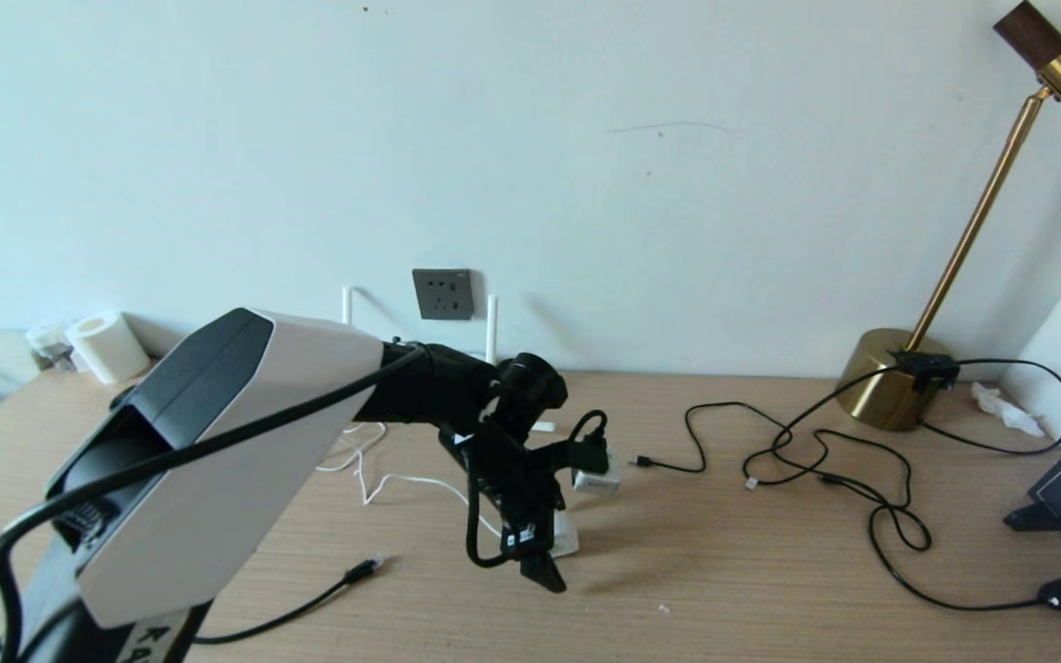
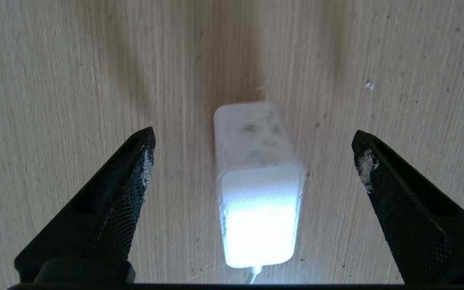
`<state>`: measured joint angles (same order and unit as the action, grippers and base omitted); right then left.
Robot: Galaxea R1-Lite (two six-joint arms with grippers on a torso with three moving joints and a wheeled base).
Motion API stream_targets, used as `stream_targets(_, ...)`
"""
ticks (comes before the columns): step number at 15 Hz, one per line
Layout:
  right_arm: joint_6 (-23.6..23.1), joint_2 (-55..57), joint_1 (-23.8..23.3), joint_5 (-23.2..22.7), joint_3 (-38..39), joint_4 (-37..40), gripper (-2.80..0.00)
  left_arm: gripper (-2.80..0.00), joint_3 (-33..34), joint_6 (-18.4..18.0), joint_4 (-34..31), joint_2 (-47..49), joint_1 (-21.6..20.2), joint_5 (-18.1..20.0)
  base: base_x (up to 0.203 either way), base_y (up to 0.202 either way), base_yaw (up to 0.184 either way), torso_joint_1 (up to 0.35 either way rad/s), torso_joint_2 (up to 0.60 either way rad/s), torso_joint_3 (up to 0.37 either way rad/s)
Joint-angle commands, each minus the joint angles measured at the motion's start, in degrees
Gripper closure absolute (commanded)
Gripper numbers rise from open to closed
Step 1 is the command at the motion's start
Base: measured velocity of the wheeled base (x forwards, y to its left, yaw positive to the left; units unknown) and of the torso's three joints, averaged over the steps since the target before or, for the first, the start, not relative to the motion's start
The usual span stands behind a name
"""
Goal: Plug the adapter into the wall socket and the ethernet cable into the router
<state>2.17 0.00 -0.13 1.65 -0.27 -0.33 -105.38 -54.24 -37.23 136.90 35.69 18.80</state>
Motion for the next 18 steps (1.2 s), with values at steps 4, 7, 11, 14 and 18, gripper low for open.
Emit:
stream_targets(4, 0.03, 0.09, -0.04, 0.02, 0.0, -0.02, 0.0, -2.8, -0.18, -0.17, -0.3, 0.12, 0.25, 0.1, 0.0, 0.0, 0.0, 0.0, 0.0, 0.0)
stream_targets(7, 0.03, 0.0, -0.04, 0.02, 0.0, -0.02, 0.0, -2.8, -0.1, -0.17, -0.22, 0.21, 0.26, 0.1, 0.0, 0.0, 0.0, 0.0, 0.0, 0.0)
stream_targets(11, 0.03, 0.0, -0.04, 0.02, 0.0, -0.02, 0.0, -2.54, -0.18, -0.34, -0.21, 0.38, 0.52, 0.1, 0.0, 0.0, 0.0, 0.0, 0.0, 0.0)
stream_targets(14, 0.03, 0.07, 0.05, 0.02, 0.0, -0.02, 0.0, 0.0, -0.18, -0.18, -0.21, 0.56, 0.52, 0.1, 0.0, 0.0, 0.0, 0.0, 0.0, 0.0)
stream_targets(18, 0.03, 0.05, -0.03, 0.02, 0.0, -0.02, 0.0, 0.0, -0.18, -0.17, -0.37, 0.56, 0.52, 0.1, 0.0, 0.0, 0.0, 0.0, 0.0, 0.0)
